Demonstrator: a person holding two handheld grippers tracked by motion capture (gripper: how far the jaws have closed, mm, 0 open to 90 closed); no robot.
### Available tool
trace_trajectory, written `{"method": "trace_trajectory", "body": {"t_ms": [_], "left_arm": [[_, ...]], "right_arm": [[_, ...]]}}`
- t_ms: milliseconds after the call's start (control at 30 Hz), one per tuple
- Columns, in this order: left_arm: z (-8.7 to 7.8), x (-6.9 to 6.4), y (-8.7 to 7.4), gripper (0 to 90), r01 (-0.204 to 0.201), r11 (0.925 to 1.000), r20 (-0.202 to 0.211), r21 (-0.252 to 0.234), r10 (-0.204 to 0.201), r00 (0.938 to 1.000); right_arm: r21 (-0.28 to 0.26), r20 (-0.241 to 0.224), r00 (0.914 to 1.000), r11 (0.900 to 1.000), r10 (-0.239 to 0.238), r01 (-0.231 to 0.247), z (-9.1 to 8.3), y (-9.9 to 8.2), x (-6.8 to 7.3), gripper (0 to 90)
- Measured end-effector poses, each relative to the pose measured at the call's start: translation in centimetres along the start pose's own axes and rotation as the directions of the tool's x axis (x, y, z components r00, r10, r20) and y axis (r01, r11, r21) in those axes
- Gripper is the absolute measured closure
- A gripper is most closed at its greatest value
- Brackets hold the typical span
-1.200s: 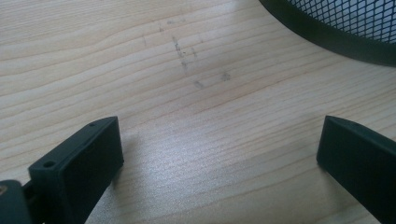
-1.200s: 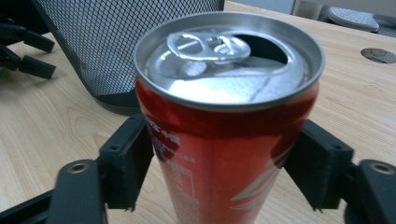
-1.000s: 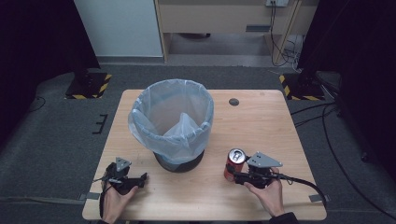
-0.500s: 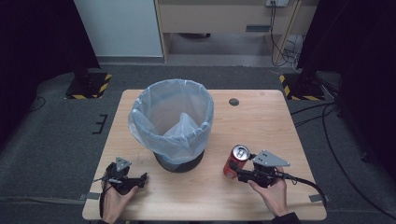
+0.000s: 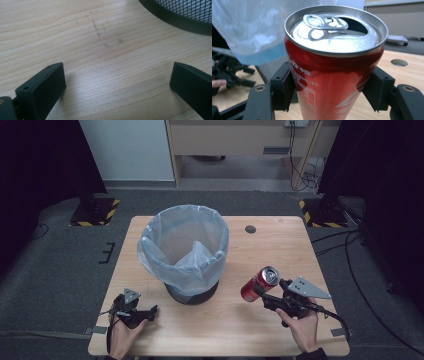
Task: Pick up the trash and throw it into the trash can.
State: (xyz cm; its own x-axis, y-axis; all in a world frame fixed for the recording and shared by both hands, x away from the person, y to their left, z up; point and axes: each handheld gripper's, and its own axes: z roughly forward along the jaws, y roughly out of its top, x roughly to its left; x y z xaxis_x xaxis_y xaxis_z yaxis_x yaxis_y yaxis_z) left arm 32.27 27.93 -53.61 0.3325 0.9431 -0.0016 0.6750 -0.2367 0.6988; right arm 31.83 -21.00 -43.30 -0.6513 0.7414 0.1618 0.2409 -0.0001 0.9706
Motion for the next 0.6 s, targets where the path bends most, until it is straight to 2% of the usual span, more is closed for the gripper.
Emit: {"method": "trace_trajectory", "body": {"t_ms": [167, 400, 600], "left_arm": [[0.0, 0.0, 0.0, 0.0, 0.000, 1.0000, 0.000, 0.000, 0.000, 1.0000], [0.0, 0.0, 0.0, 0.0, -0.001, 1.0000, 0.000, 0.000, 0.001, 1.0000], [0.0, 0.0, 0.0, 0.0, -0.001, 1.0000, 0.000, 0.000, 0.001, 1.0000]], "right_arm": [[-0.086, 0.019, 0.9997, 0.9962, 0.012, -0.010, -1.0, 1.0, -0.4, 33.6], [-0.141, 0.017, 0.9998, 0.9900, -0.005, 0.007, -1.6, 2.5, 0.0, 33.6], [-0.203, 0.017, 0.9998, 0.9790, -0.012, 0.016, -2.1, 3.8, 0.3, 33.5]]}}
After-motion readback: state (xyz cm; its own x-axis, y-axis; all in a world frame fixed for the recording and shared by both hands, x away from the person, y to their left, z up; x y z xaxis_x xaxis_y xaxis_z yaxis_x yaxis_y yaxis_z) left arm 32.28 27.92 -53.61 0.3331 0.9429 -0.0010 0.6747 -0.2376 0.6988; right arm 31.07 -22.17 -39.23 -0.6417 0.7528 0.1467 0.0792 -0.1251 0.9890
